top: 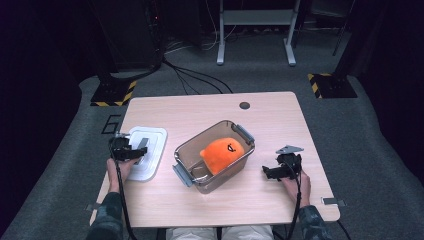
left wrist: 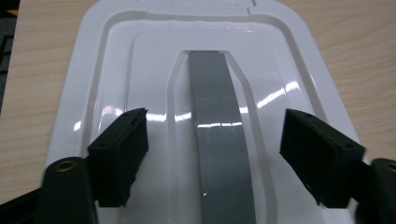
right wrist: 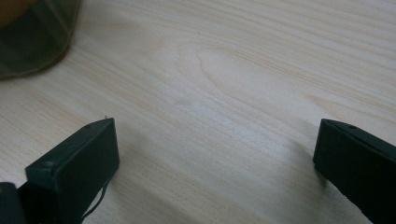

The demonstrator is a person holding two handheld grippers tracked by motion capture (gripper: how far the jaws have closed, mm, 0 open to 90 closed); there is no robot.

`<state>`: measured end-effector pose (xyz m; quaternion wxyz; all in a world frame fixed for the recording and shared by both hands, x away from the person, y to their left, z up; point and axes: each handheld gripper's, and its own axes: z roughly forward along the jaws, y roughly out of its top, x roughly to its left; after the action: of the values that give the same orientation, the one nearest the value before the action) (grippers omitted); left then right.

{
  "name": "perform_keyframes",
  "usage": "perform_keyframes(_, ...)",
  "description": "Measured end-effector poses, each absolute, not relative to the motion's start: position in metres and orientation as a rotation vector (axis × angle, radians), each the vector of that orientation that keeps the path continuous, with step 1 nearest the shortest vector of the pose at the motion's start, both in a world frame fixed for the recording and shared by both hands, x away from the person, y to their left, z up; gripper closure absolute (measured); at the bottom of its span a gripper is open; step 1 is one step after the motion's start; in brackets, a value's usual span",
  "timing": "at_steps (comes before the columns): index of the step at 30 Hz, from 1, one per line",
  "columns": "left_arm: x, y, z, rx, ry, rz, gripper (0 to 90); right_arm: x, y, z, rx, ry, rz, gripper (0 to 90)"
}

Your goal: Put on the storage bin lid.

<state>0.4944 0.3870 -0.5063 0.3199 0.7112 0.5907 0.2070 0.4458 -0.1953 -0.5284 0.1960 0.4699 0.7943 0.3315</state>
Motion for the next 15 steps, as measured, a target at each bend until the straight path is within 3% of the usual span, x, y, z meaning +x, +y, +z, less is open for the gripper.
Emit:
perform_keyframes(7, 0.496, 0.376, -0.506, 1.955, 1.543, 0.682, 47.4, 0.446, -0.195, -0.528, 1.316, 2.225, 0.929, 0.0)
perform_keyframes(10, 0.496, 0.375, -0.506, 1.939, 1.548, 0.651, 59.7, 0.446, -0.195, -0.528, 1.317, 2.225, 0.929, 0.0)
perform_keyframes(15, 0.496, 0.375, -0.507, 1.915, 1.557, 0.63, 64.9, 0.446, -0.195, -0.528, 1.318, 2.224, 0.929, 0.0)
